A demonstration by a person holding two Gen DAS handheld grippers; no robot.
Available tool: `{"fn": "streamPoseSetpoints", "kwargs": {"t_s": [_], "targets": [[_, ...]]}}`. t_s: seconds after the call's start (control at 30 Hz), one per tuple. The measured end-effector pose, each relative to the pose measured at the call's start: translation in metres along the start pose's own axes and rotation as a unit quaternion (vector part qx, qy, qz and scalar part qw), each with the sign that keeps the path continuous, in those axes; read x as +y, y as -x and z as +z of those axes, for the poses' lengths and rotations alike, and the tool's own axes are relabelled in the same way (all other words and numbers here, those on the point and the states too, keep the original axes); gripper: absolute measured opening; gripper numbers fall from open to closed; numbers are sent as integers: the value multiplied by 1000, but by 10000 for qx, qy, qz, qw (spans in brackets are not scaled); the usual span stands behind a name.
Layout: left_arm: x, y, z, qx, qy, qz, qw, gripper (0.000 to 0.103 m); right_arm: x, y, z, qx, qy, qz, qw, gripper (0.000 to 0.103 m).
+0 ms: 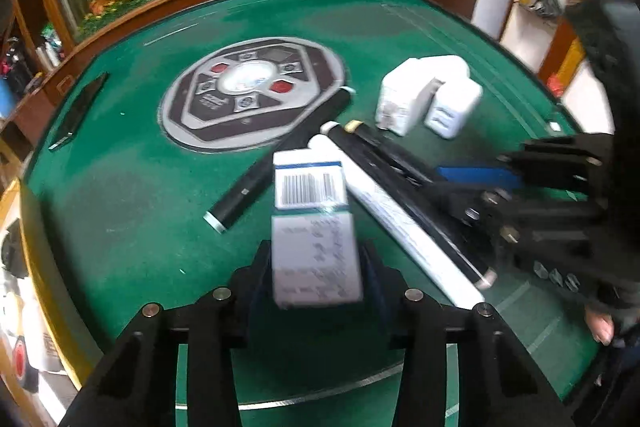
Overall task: Organize rigid objects
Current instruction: 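Carry the white medicine box and black marker over the tray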
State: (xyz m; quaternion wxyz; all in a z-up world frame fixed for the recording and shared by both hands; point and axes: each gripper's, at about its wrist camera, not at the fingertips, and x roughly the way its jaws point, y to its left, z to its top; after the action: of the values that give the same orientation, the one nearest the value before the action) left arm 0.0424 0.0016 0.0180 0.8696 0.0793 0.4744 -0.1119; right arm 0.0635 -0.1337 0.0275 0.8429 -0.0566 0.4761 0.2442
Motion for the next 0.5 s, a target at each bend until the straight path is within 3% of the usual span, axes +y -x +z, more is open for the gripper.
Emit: {"fn": "streamPoseSetpoints", "kwargs": {"t_s": [0.27,0.5], "targets": [[5,-9,8,-69,331,-50,9994,46,7,0,-2,-38,233,-245,9994,13],[3,-11,7,-237,358,6,9991,49,1,0,-1,-32,137,-155,9998,14]]}}
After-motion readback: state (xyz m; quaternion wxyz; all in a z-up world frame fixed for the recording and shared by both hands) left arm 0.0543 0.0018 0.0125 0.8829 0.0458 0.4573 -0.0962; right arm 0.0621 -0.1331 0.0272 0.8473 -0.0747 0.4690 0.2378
